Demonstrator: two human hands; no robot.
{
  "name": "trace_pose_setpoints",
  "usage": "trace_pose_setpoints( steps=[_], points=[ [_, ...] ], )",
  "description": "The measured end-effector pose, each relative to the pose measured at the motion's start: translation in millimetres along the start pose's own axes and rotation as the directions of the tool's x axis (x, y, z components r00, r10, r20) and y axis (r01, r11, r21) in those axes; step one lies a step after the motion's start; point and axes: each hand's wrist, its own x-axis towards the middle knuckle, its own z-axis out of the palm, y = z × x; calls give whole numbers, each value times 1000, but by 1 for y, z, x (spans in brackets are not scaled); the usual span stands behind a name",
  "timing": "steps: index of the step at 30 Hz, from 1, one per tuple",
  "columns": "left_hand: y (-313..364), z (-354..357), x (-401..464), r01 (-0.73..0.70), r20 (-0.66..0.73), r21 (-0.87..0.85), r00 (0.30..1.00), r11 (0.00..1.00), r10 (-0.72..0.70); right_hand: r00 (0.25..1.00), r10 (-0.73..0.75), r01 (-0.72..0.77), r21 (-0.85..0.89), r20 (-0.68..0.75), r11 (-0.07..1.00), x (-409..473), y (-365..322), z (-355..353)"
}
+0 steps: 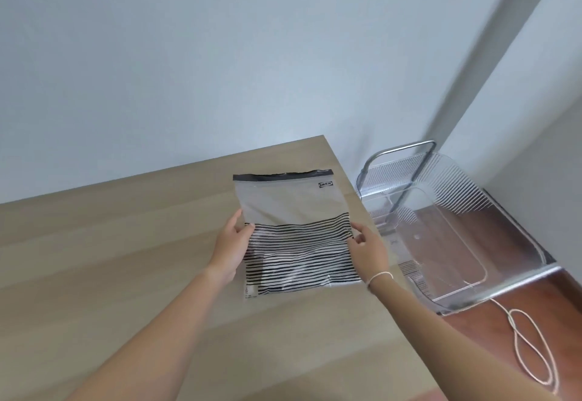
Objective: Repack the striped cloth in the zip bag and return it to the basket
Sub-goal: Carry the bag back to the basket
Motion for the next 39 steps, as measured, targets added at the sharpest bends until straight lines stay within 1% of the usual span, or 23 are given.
trace_pose_setpoints(
  steps=[2, 6, 12, 16, 21, 23, 26, 29, 31, 33, 36, 39],
  points=[
    [11, 30, 5, -10, 30, -7, 999, 1000, 10, 1000, -14, 14, -8, -25, 1000, 19, 2, -30],
    [30, 99, 16, -6, 108, -12, 994, 1000, 7, 993, -54, 45, -89, -104, 995, 56, 10, -96],
    [46, 192, 19, 56, 227, -42, 973, 998, -45, 981, -46, 21, -136, -188, 991, 101, 35, -175],
    [48, 239, 20, 89, 249, -4, 965, 996, -85, 981, -12, -21, -167, -191, 986, 129, 59, -206],
    [43, 278, 20, 198, 291, 13, 937, 980, -194, 990, 33, -65, -231, -137, 971, 154, 94, -228],
    [41, 289, 20, 215, 290, 28, 933, 976, -214, 992, 47, -76, -256, -116, 964, 162, 106, -232],
    [33, 305, 21, 250, 289, 115, 918, 961, -273, 995, 68, -88, -307, -78, 948, 170, 120, -234],
    [23, 317, 19, 290, 283, 249, 891, 924, -356, 994, 102, -108, -374, -35, 921, 175, 134, -232],
    [16, 324, 19, 295, 263, 337, 882, 894, -390, 991, 133, -121, -415, 1, 902, 180, 141, -230],
    [14, 329, 19, 274, 227, 406, 894, 872, -387, 986, 166, -132, -462, 33, 877, 186, 144, -228],
    [11, 331, 21, 245, 216, 467, 900, 849, -378, 969, 239, -172, -529, 60, 831, 190, 149, -225],
    [9, 330, 20, 209, 246, 481, 900, 852, -359, 951, 302, -211, -585, 62, 783, 189, 154, -222]
  ],
)
